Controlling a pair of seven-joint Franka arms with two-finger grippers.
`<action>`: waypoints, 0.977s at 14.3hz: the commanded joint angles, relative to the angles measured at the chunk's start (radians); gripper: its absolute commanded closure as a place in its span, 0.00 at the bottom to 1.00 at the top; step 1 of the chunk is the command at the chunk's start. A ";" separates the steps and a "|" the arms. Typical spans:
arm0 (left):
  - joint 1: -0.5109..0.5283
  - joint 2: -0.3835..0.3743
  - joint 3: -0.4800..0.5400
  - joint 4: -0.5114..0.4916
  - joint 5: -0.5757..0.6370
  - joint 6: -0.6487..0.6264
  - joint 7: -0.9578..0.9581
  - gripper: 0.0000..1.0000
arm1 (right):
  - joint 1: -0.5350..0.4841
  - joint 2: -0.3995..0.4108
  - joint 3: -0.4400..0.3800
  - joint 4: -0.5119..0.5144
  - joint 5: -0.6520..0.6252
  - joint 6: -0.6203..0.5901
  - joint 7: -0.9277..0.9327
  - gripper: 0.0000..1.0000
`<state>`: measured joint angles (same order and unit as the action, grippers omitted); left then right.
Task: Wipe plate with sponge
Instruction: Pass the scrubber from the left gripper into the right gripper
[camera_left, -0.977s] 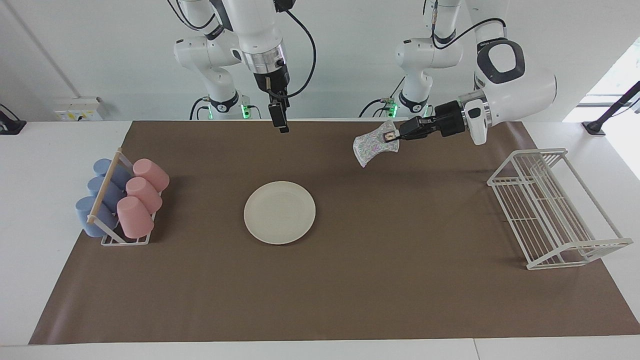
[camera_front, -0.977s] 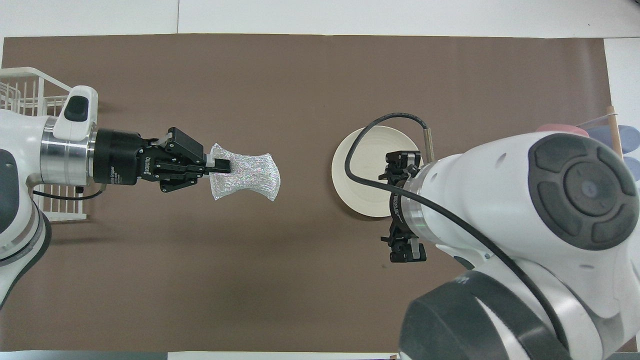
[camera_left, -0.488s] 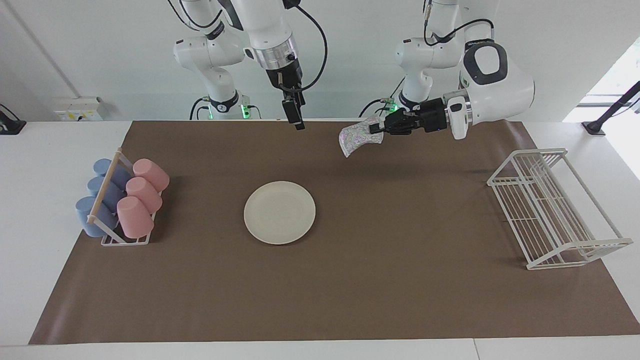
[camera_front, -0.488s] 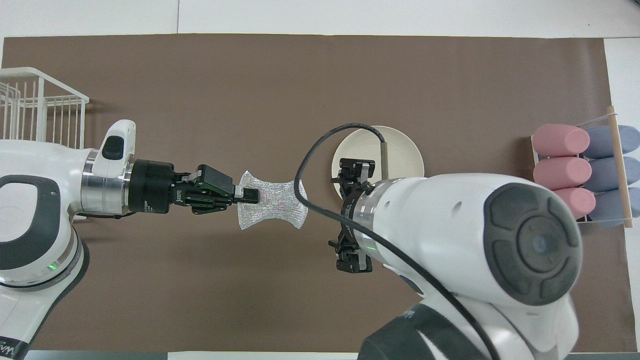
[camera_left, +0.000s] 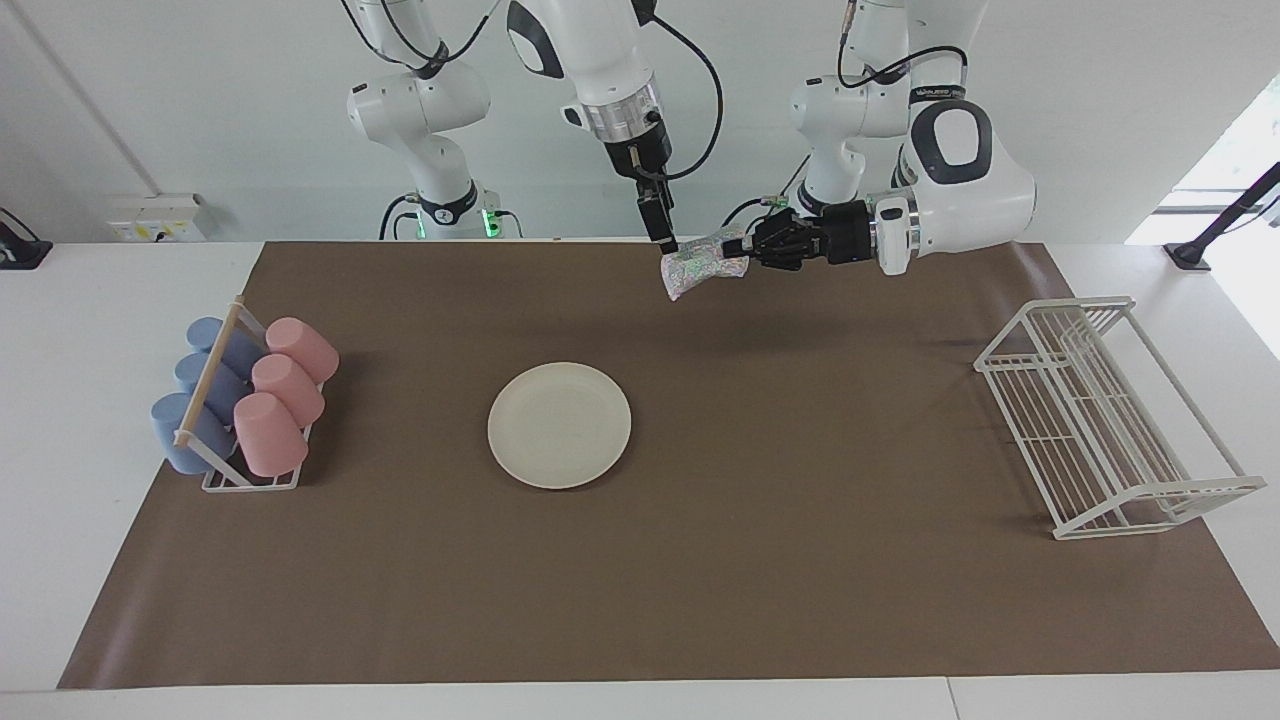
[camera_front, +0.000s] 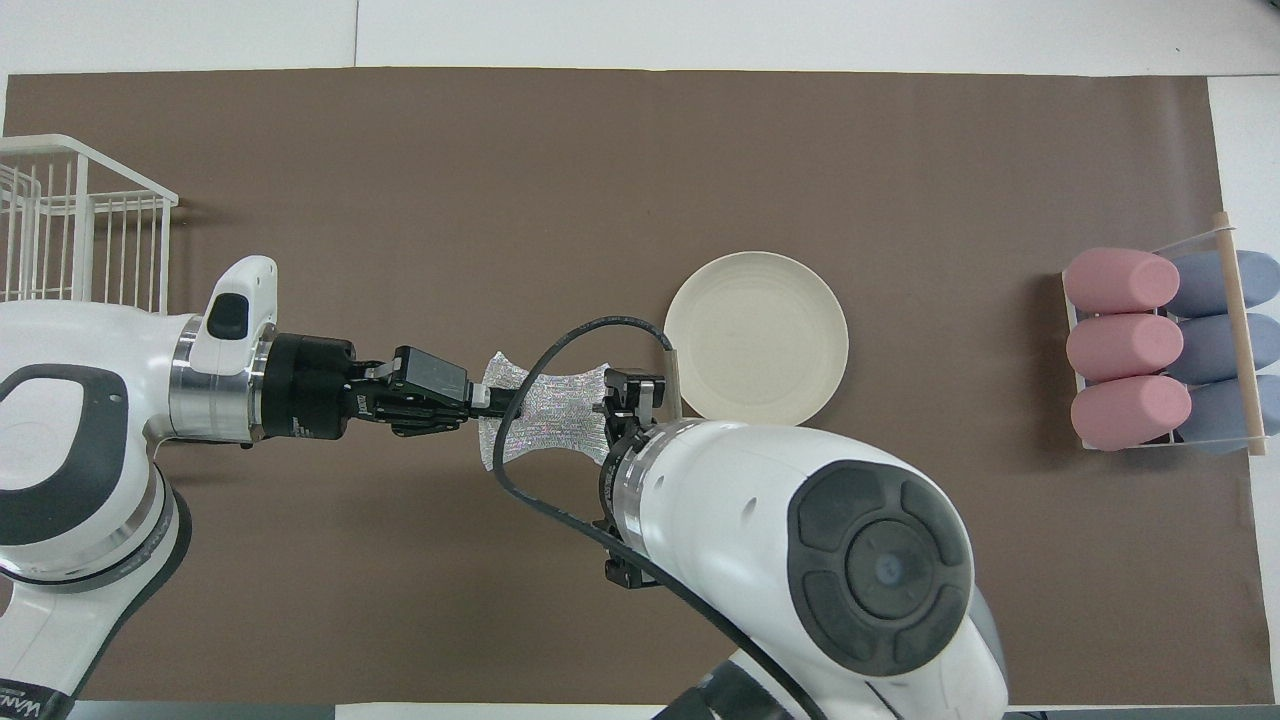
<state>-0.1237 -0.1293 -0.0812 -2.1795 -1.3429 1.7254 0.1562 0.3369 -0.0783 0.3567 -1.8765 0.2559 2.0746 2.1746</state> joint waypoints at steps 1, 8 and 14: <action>0.007 -0.032 0.006 -0.034 -0.021 -0.036 0.025 1.00 | 0.014 -0.002 -0.001 -0.027 0.019 0.048 0.008 0.00; 0.018 -0.033 0.008 -0.034 -0.018 -0.089 0.034 1.00 | 0.011 0.012 -0.001 -0.027 0.019 0.134 0.007 0.07; 0.038 -0.033 0.009 -0.033 -0.010 -0.116 0.036 1.00 | 0.010 0.012 -0.002 -0.027 0.014 0.131 -0.016 1.00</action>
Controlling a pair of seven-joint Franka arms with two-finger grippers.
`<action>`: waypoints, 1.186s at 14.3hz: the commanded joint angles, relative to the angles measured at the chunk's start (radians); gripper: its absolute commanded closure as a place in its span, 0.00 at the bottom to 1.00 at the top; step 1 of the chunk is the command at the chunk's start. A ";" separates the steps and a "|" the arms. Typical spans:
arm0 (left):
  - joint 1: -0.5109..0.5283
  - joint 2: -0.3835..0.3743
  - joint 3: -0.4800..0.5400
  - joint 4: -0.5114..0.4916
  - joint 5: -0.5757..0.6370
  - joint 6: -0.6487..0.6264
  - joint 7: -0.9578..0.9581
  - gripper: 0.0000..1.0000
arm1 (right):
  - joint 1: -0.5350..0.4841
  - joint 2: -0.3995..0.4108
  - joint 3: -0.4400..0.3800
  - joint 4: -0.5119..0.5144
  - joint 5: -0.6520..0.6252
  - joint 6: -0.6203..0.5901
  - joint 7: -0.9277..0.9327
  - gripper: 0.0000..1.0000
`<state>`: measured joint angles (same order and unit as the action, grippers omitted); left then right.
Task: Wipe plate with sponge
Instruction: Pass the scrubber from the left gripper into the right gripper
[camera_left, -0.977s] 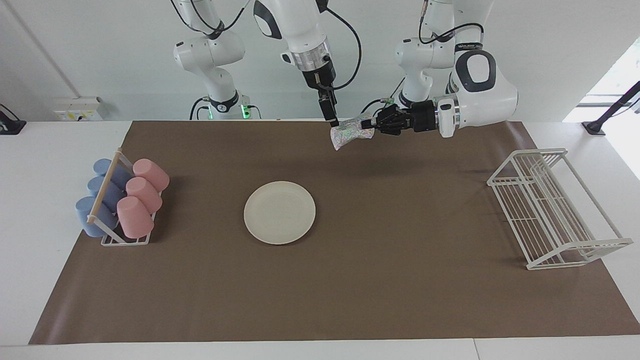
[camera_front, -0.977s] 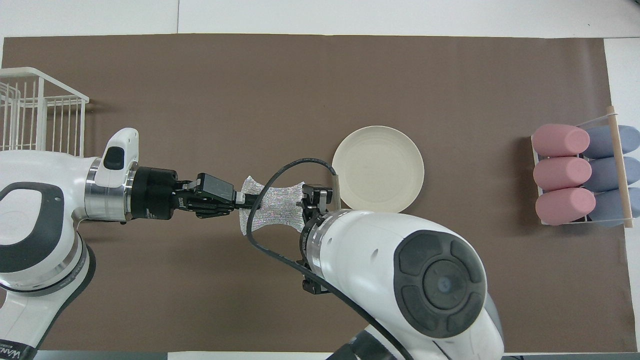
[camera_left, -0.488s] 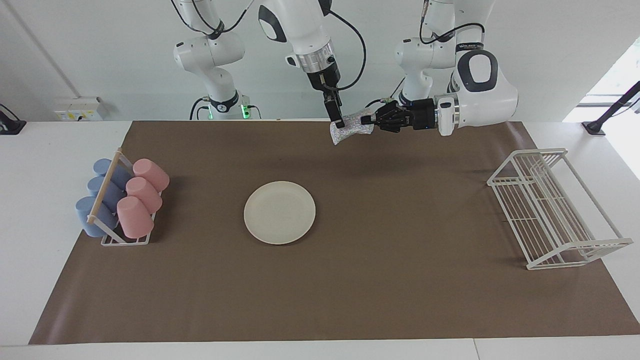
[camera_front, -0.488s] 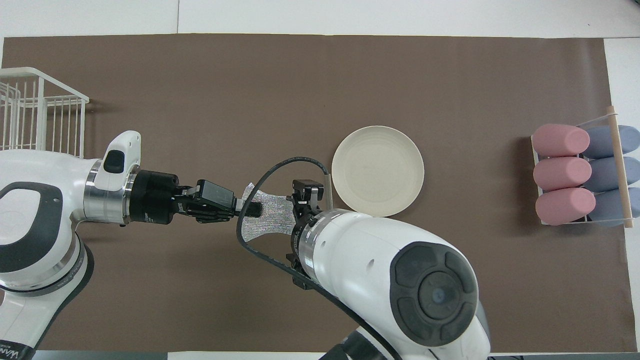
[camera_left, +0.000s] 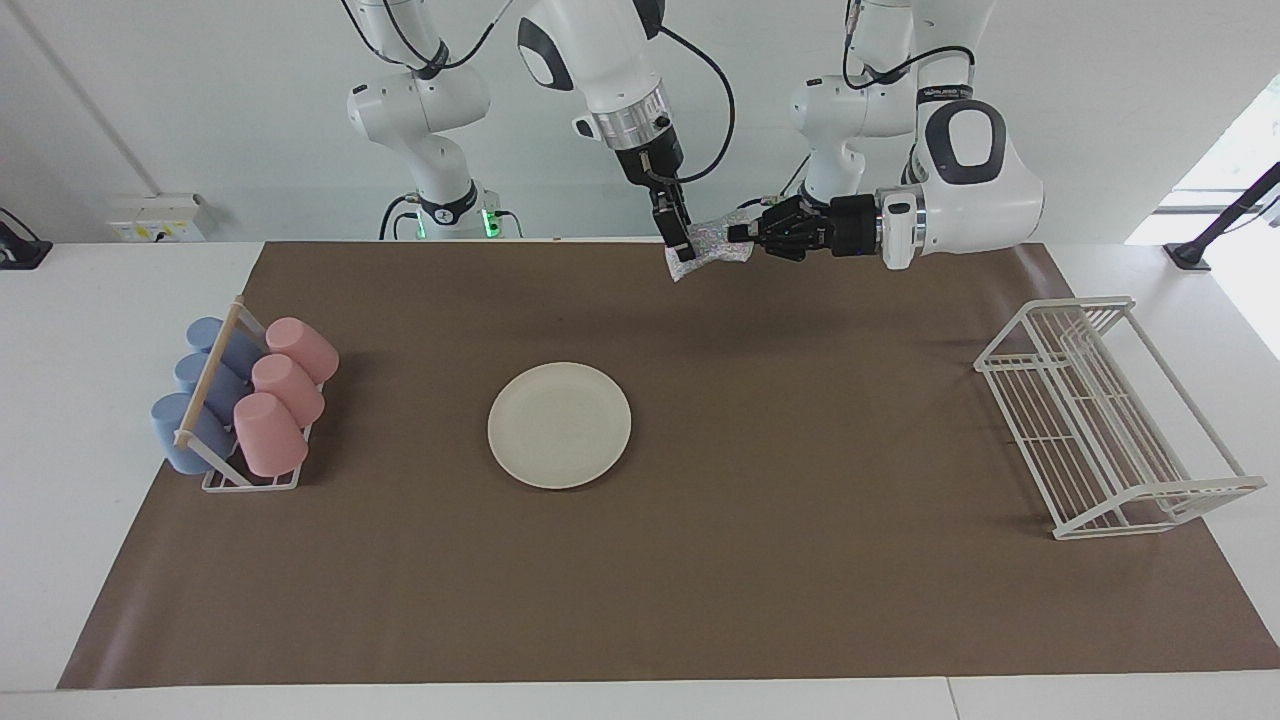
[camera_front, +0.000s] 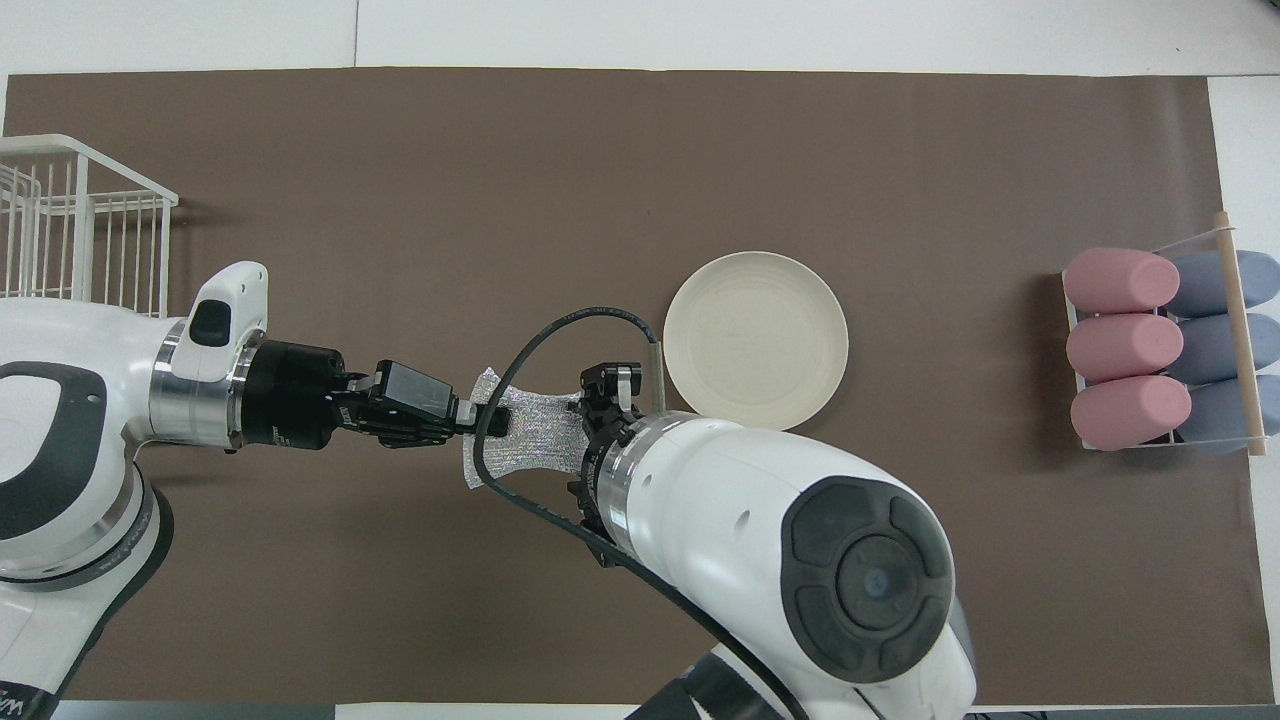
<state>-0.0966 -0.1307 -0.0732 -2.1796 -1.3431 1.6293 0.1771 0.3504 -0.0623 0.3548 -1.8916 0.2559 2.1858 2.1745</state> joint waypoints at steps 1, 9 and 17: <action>0.011 -0.032 0.000 -0.032 -0.007 -0.023 0.015 1.00 | -0.005 -0.004 0.000 -0.012 0.014 0.019 -0.022 1.00; -0.003 -0.037 -0.004 -0.013 0.039 -0.016 0.001 0.43 | -0.005 -0.004 0.000 -0.012 0.014 0.018 -0.027 1.00; 0.044 -0.046 -0.002 0.040 0.284 0.004 -0.106 0.00 | -0.097 -0.007 -0.005 -0.111 -0.030 0.029 -0.276 1.00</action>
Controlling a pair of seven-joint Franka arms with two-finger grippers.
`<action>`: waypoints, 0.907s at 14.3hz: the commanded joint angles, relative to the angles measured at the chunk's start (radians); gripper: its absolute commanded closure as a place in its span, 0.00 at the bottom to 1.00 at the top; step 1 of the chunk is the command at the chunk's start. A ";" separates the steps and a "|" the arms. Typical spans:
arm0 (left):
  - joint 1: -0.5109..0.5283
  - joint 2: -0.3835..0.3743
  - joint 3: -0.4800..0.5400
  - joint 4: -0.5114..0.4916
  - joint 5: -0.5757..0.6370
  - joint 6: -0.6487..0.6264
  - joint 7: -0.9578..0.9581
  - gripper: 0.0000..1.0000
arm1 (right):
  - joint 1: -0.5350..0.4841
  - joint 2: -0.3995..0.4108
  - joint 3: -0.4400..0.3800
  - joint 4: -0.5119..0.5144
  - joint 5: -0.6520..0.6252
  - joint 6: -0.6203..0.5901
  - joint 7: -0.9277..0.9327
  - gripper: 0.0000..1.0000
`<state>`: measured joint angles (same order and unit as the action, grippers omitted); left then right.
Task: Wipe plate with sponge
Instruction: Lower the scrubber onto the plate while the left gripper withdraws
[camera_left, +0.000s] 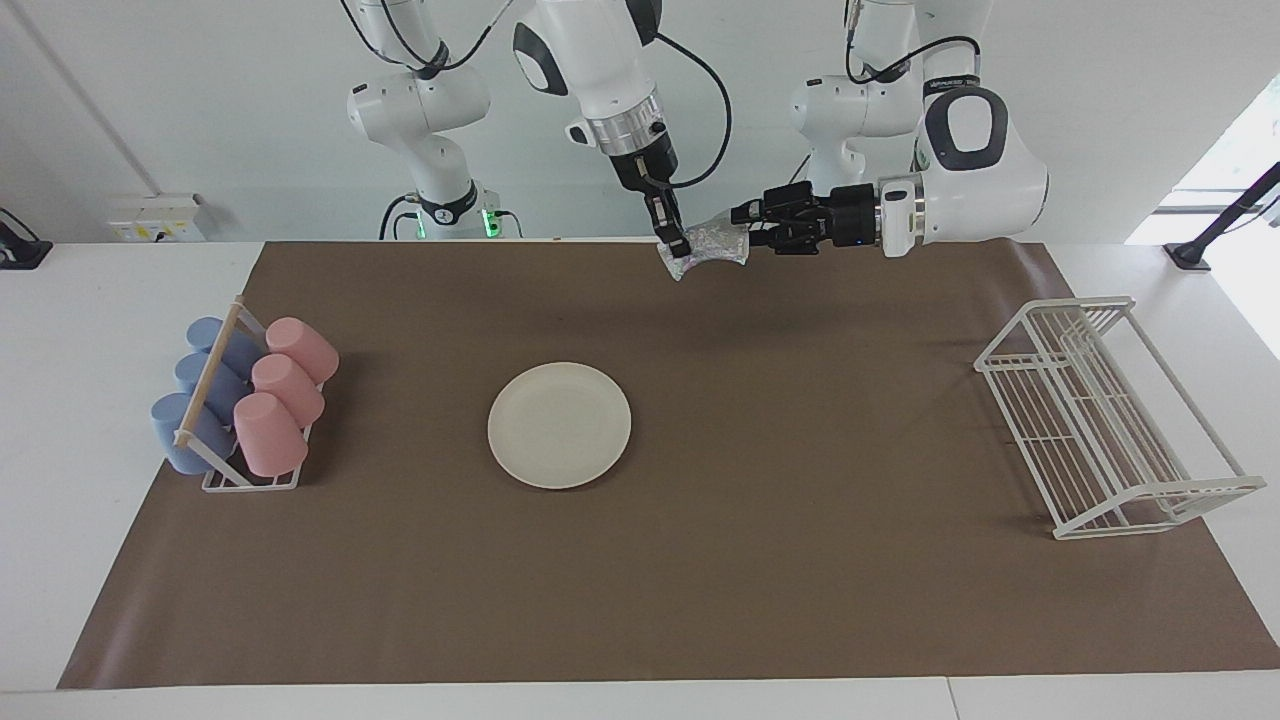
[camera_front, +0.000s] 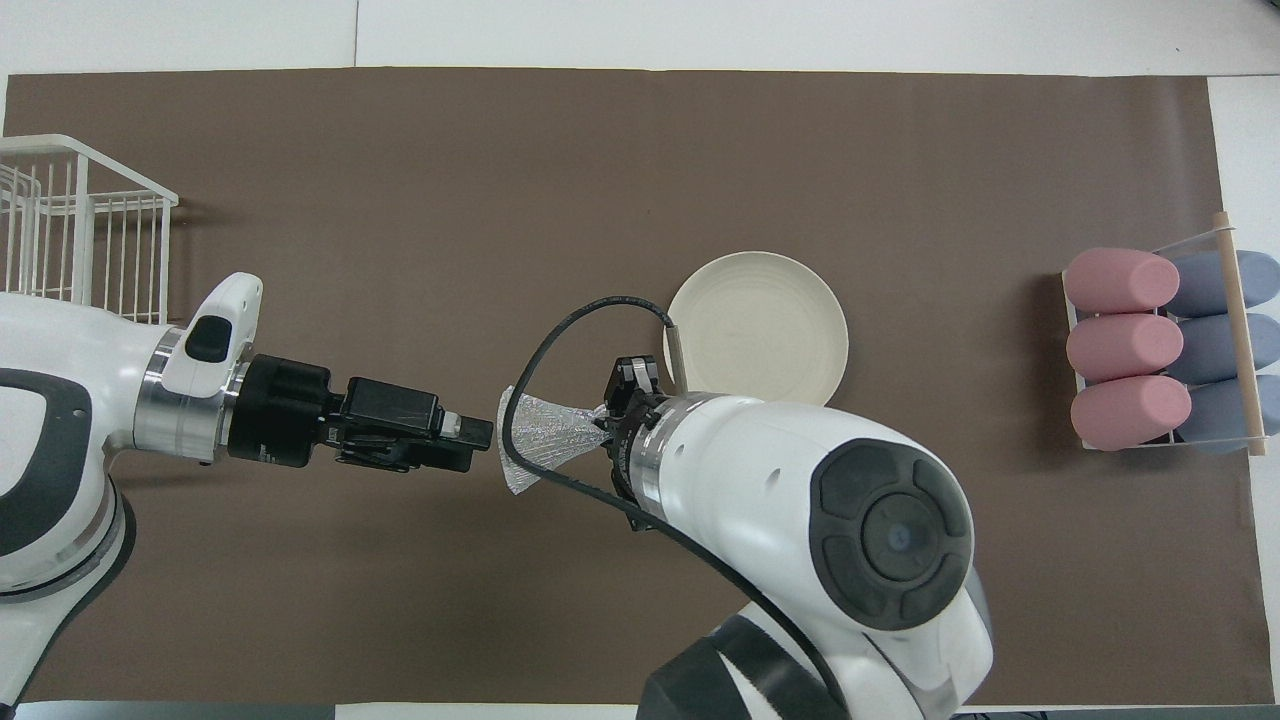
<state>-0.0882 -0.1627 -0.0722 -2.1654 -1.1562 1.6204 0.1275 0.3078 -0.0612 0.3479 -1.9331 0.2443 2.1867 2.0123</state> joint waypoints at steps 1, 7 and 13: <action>0.048 -0.011 -0.003 0.041 0.145 0.016 -0.080 0.00 | -0.085 0.010 0.003 -0.087 -0.022 0.050 -0.197 1.00; 0.084 0.003 -0.003 0.079 0.533 0.114 -0.101 0.00 | -0.239 0.156 0.003 -0.211 -0.023 0.262 -0.566 1.00; 0.074 0.015 -0.005 0.102 0.852 0.136 -0.095 0.00 | -0.254 0.305 0.006 -0.283 -0.023 0.488 -0.655 1.00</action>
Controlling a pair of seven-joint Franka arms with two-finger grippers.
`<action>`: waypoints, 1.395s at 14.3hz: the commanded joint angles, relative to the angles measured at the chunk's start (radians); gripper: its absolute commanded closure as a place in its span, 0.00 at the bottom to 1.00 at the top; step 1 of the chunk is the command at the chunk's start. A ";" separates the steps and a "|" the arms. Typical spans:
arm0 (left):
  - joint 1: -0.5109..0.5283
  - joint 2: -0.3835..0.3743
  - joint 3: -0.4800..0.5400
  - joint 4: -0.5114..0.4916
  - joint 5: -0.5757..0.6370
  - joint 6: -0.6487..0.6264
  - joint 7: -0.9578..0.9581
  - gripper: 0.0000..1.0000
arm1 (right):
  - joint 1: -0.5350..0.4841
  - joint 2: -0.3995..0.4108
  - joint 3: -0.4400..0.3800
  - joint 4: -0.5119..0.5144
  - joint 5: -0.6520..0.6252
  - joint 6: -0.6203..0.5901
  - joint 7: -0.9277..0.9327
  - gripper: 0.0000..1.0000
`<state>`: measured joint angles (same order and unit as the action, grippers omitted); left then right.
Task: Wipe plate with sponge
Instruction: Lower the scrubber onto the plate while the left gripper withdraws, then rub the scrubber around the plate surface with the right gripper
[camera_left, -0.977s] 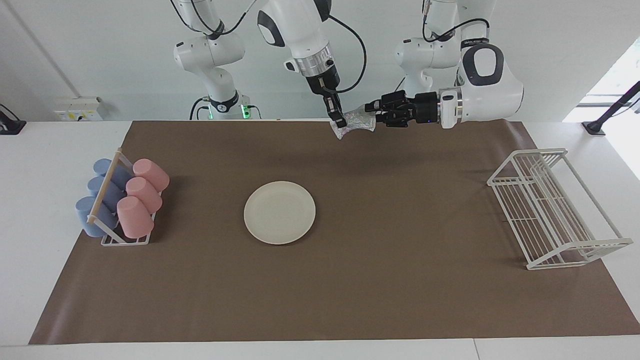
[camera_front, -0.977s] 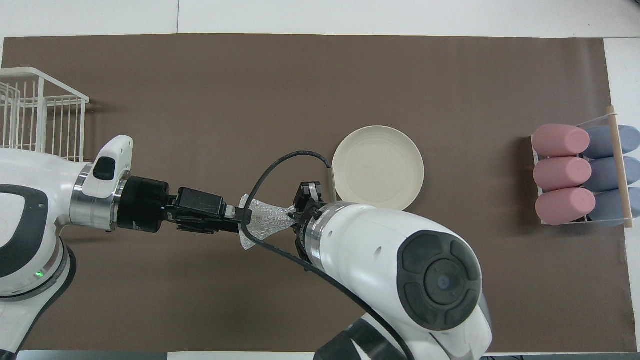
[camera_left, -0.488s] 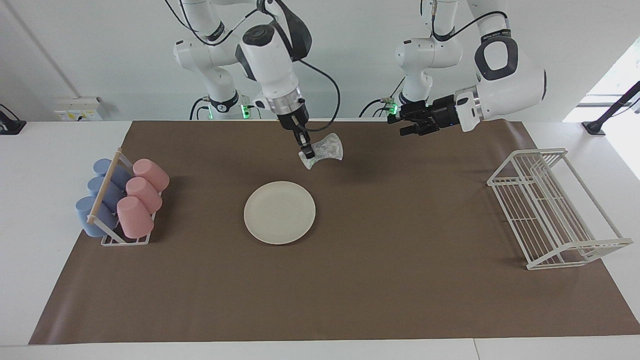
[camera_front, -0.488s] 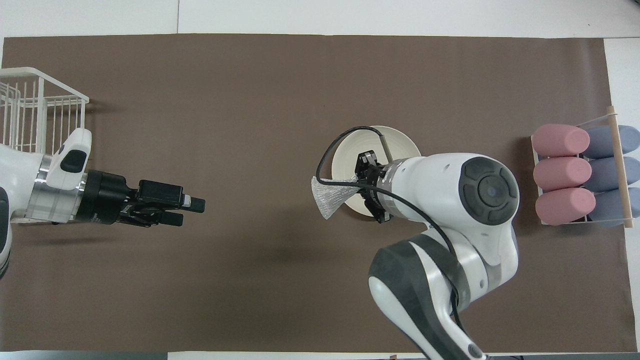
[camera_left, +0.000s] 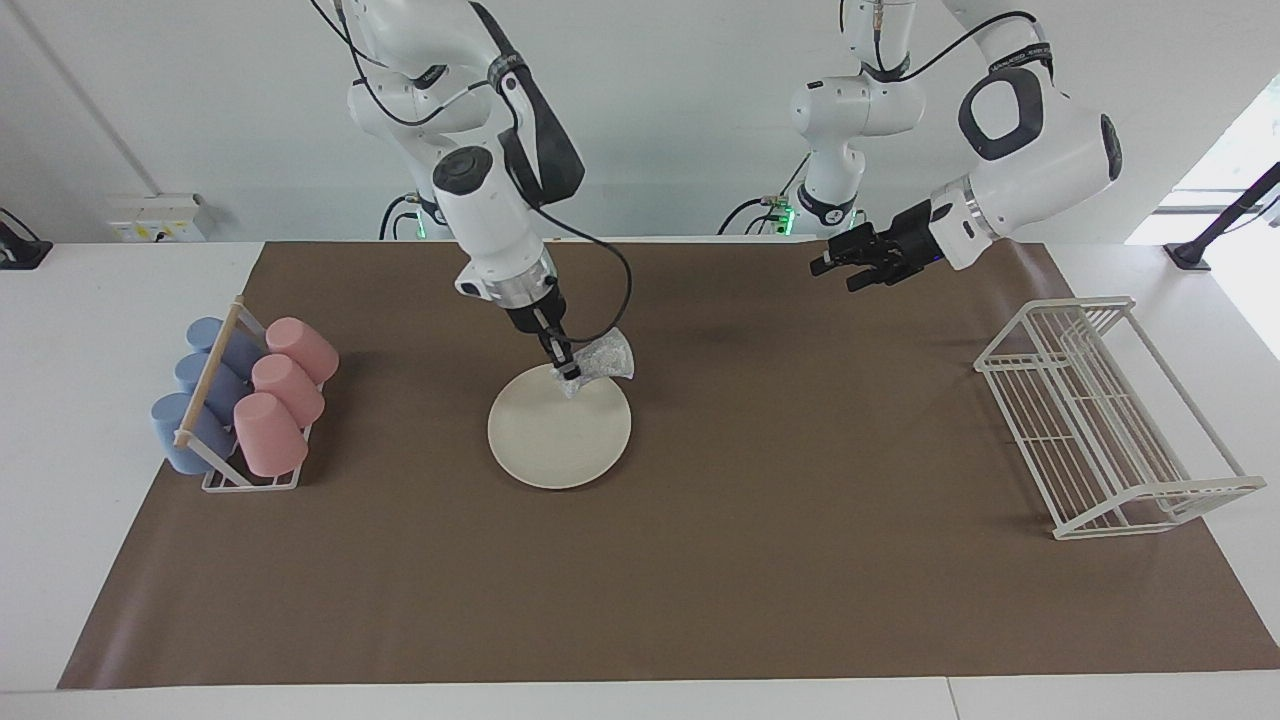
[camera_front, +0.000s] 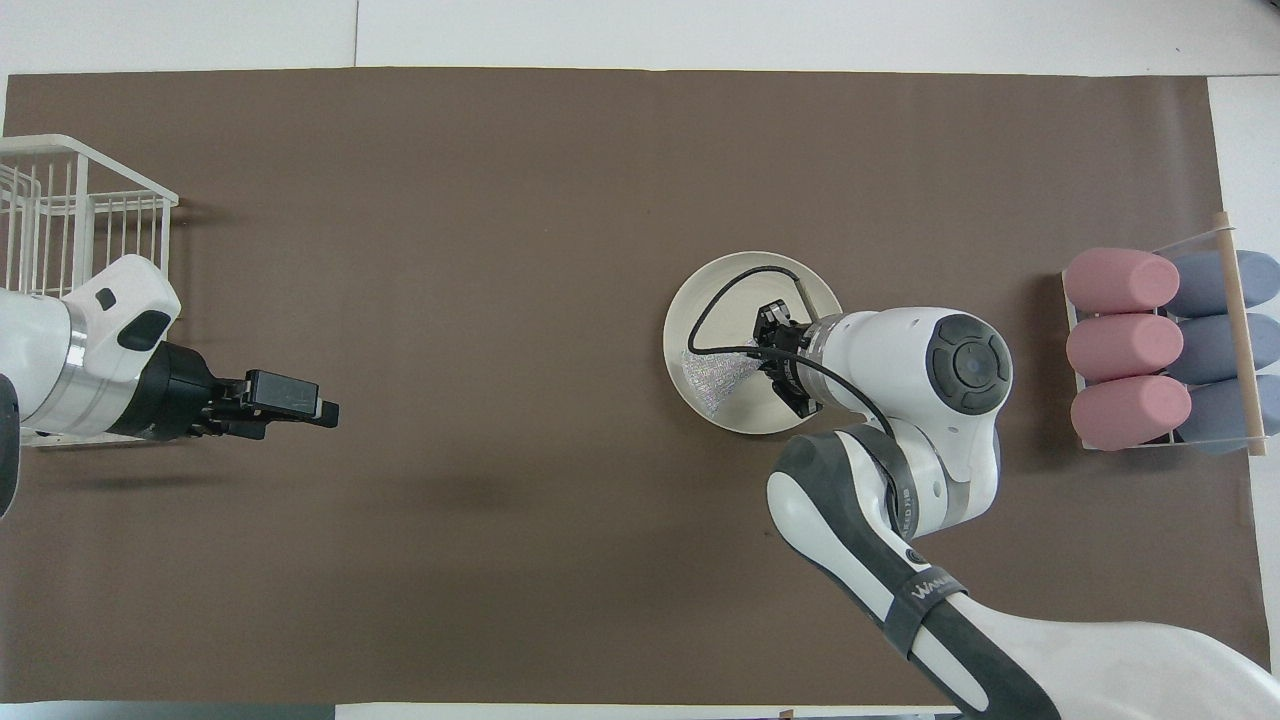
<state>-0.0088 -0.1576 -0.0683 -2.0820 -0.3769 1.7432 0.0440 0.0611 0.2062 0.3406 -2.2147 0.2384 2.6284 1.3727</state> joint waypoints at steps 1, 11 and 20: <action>-0.008 0.010 -0.008 0.017 0.090 0.016 -0.012 0.00 | -0.007 0.050 0.012 -0.002 -0.018 0.051 -0.017 1.00; -0.008 0.010 -0.008 0.017 0.093 0.029 -0.021 0.00 | -0.155 0.088 0.009 -0.016 -0.016 0.054 -0.328 1.00; -0.010 0.012 -0.008 0.019 0.093 0.030 -0.021 0.00 | -0.003 0.090 0.014 -0.028 -0.002 0.102 -0.077 1.00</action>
<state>-0.0092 -0.1560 -0.0778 -2.0757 -0.3044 1.7645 0.0412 0.0184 0.2566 0.3473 -2.2165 0.2391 2.6947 1.2151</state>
